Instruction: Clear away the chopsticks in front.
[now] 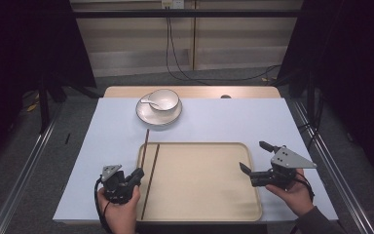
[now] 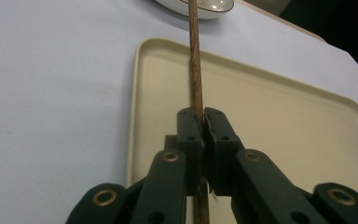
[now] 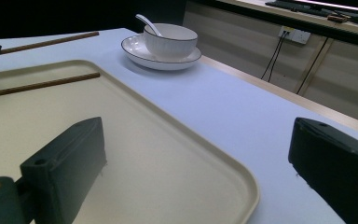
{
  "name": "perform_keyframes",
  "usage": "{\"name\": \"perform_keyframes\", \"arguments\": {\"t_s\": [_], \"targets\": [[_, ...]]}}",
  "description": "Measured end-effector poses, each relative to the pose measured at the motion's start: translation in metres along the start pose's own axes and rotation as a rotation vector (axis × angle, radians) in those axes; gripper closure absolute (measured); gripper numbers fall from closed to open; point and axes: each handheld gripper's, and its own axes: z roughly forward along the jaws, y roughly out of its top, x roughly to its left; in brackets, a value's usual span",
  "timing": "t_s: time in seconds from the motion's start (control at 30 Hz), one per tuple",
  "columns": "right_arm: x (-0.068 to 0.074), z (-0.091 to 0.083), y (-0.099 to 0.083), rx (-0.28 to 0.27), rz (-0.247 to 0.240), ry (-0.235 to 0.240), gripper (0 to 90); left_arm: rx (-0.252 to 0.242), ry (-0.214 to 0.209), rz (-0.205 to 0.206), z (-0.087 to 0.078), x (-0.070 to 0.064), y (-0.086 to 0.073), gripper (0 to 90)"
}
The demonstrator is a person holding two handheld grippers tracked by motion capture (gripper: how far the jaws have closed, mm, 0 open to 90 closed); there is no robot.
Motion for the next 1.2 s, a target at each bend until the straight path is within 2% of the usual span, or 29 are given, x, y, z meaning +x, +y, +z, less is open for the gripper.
{"name": "perform_keyframes", "arguments": {"t_s": [0.07, 0.23, 0.3, 0.43, 0.53, 0.57, 0.6, 0.63, 0.7, 0.77, 0.83, 0.97, 1.2], "targets": [[0.0, 0.001, 0.0, 0.001, -0.001, 0.0, 3.7, 0.008, -0.01, 0.003, -0.001, 0.0, -0.002, 85.7], [0.001, 0.002, 0.0, 0.004, -0.007, 0.004, 3.7, 0.037, -0.002, 0.009, -0.001, -0.002, -0.008, 85.7], [0.001, 0.001, 0.0, 0.003, -0.007, 0.004, 3.7, 0.048, -0.002, -0.002, -0.001, -0.001, -0.009, 85.7], [0.001, 0.002, 0.0, 0.003, -0.008, 0.002, 3.8, 0.06, -0.003, 0.013, 0.0, -0.001, -0.009, 85.7], [0.002, 0.003, 0.0, 0.007, -0.013, -0.001, 3.7, 0.081, 0.006, 0.001, 0.003, 0.001, -0.011, 85.7], [0.002, 0.003, 0.0, 0.006, -0.012, 0.0, 3.8, 0.097, 0.022, 0.004, 0.004, 0.001, -0.012, 85.7], [0.002, 0.003, 0.0, 0.004, -0.014, 0.004, 3.8, 0.099, 0.011, -0.001, 0.005, 0.002, -0.014, 85.7], [0.002, 0.002, 0.0, 0.003, -0.006, 0.005, 3.8, 0.105, 0.024, 0.0, 0.005, 0.003, -0.015, 85.7], [0.001, 0.003, 0.0, 0.007, -0.008, -0.001, 3.8, 0.108, 0.02, -0.015, 0.007, 0.003, -0.016, 85.7], [0.002, 0.003, 0.0, 0.005, -0.009, 0.0, 3.9, 0.117, 0.035, -0.001, 0.007, 0.004, -0.015, 85.7], [0.002, 0.003, 0.001, 0.001, -0.02, 0.006, 3.9, 0.116, 0.031, -0.013, 0.008, 0.003, -0.016, 85.7], [0.002, 0.003, 0.001, 0.002, -0.02, 0.005, 3.9, 0.12, 0.05, -0.002, 0.009, 0.004, -0.017, 85.6], [0.0, 0.001, 0.001, -0.004, -0.012, -0.002, 3.9, 0.107, 0.038, 0.007, 0.01, 0.003, -0.015, 82.2]]}}
